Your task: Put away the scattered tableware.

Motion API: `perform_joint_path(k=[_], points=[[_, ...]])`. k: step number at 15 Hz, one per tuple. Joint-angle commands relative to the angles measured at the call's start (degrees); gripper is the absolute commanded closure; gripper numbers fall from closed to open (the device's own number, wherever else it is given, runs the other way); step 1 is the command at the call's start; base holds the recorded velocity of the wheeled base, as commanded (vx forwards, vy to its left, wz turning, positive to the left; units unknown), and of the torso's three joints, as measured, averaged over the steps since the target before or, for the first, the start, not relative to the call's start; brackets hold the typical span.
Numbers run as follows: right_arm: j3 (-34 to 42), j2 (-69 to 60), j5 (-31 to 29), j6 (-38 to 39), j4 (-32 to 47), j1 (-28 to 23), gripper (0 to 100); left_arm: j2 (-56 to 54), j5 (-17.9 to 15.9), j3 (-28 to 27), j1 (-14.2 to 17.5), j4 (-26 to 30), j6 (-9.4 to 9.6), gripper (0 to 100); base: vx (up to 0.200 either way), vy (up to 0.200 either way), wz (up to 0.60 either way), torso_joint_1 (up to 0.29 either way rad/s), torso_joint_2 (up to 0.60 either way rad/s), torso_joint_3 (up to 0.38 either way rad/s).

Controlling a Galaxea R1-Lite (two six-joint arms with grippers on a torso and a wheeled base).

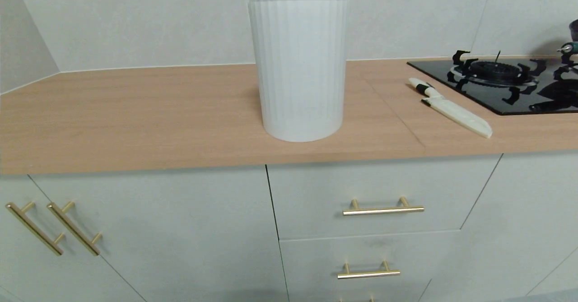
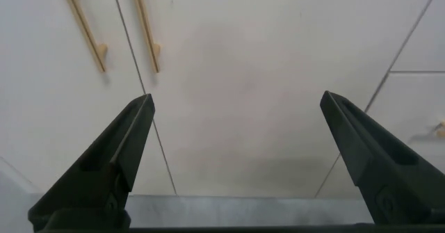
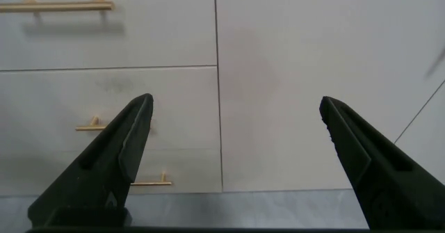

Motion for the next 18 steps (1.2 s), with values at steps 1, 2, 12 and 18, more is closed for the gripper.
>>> perform_joint_path(k=[1,2,12,18], points=[[0.0,0.1,0.0,0.0,0.0,0.0,0,0.0,0.0,0.0,0.0,0.0,-0.04,0,0.000,0.000,0.00,0.041,-0.56,-0.349],[0.0,0.1,0.0,0.0,0.0,0.0,0,0.0,0.0,0.0,0.0,0.0,-0.04,0,0.000,0.000,0.00,0.100,-0.52,-0.344],[0.0,0.1,0.1,-0.1,0.0,0.0,0,0.0,0.0,0.0,0.0,0.0,-0.04,0,0.000,0.000,0.00,0.149,-0.47,-0.324],[0.0,0.1,0.0,-0.1,0.0,0.0,0,0.0,0.0,0.0,0.0,0.0,-0.04,0,0.000,0.000,0.00,0.198,-0.50,-0.307]])
